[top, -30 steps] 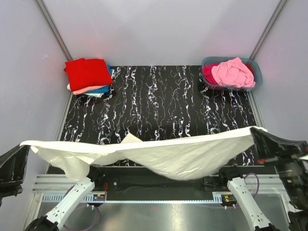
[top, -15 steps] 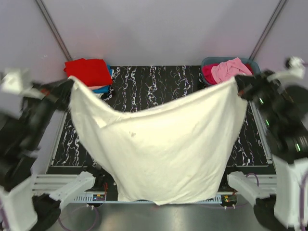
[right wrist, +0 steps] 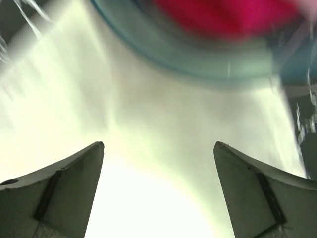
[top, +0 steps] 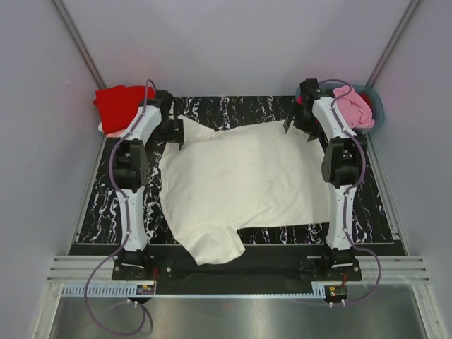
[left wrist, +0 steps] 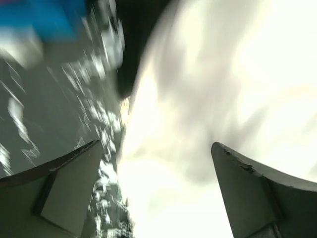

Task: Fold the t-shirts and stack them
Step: Flatten the tshirt out

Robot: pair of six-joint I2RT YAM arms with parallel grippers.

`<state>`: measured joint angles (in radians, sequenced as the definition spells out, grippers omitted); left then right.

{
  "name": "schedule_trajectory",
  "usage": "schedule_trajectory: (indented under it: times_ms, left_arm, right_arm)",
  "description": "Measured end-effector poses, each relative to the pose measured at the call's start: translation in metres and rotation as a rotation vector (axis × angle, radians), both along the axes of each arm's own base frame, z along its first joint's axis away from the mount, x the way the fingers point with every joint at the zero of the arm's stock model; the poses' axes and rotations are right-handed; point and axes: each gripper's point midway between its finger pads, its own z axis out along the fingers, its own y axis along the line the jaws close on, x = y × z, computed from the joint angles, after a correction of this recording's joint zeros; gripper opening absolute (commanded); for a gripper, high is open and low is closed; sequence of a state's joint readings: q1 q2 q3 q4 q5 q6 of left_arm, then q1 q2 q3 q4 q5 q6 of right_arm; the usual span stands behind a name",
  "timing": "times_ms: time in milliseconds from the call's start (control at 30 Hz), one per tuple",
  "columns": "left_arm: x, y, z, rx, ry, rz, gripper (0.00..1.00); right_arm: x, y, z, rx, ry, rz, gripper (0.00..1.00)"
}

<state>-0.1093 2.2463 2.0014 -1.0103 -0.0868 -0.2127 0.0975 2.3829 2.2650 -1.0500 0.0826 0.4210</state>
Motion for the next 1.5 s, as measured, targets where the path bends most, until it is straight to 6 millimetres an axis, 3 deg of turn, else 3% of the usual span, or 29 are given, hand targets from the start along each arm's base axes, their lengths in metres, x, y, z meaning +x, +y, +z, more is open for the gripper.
schedule_trajectory:
  times_ms: [67,133,267,333,400,433,467,533,600,667,733,800,967,1100,1200,1233,1400,1500]
  left_arm:
    - [-0.019,-0.001,-0.007,-0.003,0.052,0.004,0.99]
    - [-0.028,-0.004,0.016,-0.015,0.012,0.004,0.99]
    - [-0.048,-0.007,0.127,-0.058,-0.272,0.004,0.99]
    - [-0.073,-0.006,0.185,-0.092,-0.442,0.006,0.99]
    - [-0.096,-0.007,0.213,-0.122,-0.551,0.008,0.99]
    - [-0.11,-0.008,0.216,-0.133,-0.571,0.01,0.99]
    - [-0.123,-0.01,0.213,-0.143,-0.576,0.009,0.99]
    - [-0.14,-0.02,0.186,-0.167,-0.538,-0.001,0.97]
    - [-0.159,-0.033,0.141,-0.193,-0.44,-0.004,0.95]
    - [-0.181,-0.046,0.091,-0.215,-0.325,-0.01,0.94]
    - [-0.21,-0.06,0.048,-0.245,-0.208,-0.012,0.91]
    - [-0.227,-0.076,0.026,-0.282,-0.155,-0.02,0.91]
    - [-0.234,-0.117,0.008,-0.396,-0.155,-0.056,0.89]
    - [-0.228,-0.127,-0.013,-0.42,-0.126,-0.031,0.88]
    - [-0.233,-0.123,-0.035,-0.391,-0.068,-0.009,0.88]
    - [-0.235,-0.12,-0.04,-0.379,-0.052,0.001,0.88]
    - [-0.241,-0.108,-0.039,-0.366,-0.044,0.051,0.88]
    - [-0.253,-0.095,-0.028,-0.351,-0.042,0.085,0.9]
  right_arm:
    - [-0.026,0.002,0.006,0.012,0.025,0.008,1.0]
    - [-0.049,0.004,0.039,0.032,-0.01,0.016,1.0]
    - [-0.066,0.013,0.138,0.109,-0.264,0.039,1.0]
    - [-0.077,0.02,0.174,0.145,-0.369,0.056,1.0]
    - [-0.087,0.029,0.184,0.173,-0.414,0.08,1.0]
    - [-0.093,0.035,0.178,0.181,-0.406,0.093,1.0]
    - [-0.098,0.042,0.165,0.193,-0.384,0.109,0.99]
    - [-0.11,0.055,0.13,0.204,-0.306,0.133,1.0]
    - [-0.133,0.07,0.083,0.207,-0.186,0.165,1.0]
    - [-0.155,0.081,0.049,0.2,-0.093,0.194,1.0]
    - [-0.177,0.09,0.024,0.193,-0.019,0.224,1.0]
    - [-0.187,0.093,0.013,0.188,0.012,0.235,1.0]
    - [-0.195,0.084,-0.009,0.16,0.042,0.217,1.0]
    - [-0.21,0.078,-0.039,0.146,0.11,0.208,1.0]
    - [-0.229,0.073,-0.062,0.137,0.172,0.198,1.0]
    - [-0.23,0.074,-0.061,0.148,0.163,0.196,1.0]
    - [-0.239,0.082,-0.058,0.207,0.117,0.199,1.0]
    - [-0.258,0.09,-0.055,0.258,0.102,0.204,1.0]
